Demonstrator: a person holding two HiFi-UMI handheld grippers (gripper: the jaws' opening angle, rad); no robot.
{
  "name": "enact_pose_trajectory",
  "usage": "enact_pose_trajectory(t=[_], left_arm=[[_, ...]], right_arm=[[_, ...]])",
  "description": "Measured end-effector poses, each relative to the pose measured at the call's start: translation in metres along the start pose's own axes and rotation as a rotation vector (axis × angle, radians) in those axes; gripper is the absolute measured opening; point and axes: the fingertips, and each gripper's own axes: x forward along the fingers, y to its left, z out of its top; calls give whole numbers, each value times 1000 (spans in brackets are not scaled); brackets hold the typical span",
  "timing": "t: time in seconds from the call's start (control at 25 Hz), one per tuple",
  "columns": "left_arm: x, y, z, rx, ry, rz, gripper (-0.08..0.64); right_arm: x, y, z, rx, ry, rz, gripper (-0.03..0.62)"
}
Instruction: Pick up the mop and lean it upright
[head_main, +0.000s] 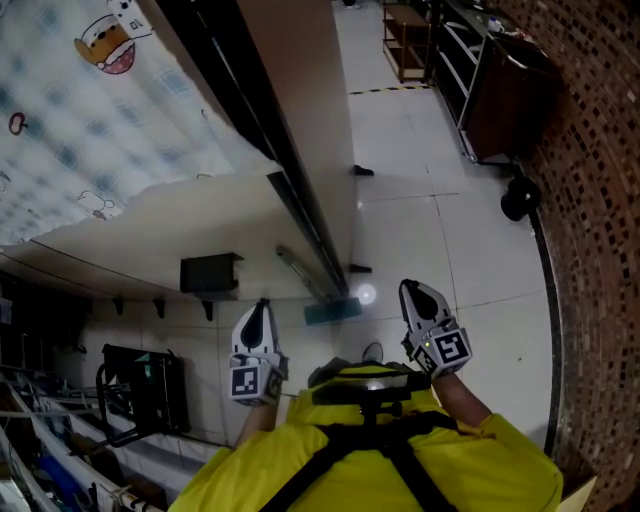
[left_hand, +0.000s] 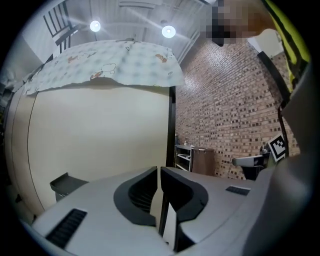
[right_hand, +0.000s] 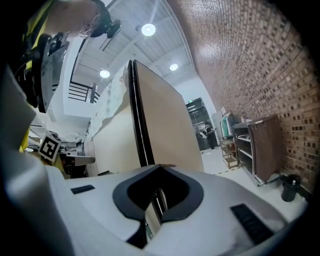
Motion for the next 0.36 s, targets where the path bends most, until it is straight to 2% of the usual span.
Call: enact_pose_trajectory(t=[0.36], left_arm=[[21,0,-2,16,-9,-22,23]], right_arm=[[8,-3,-12,10,7,-20,5]])
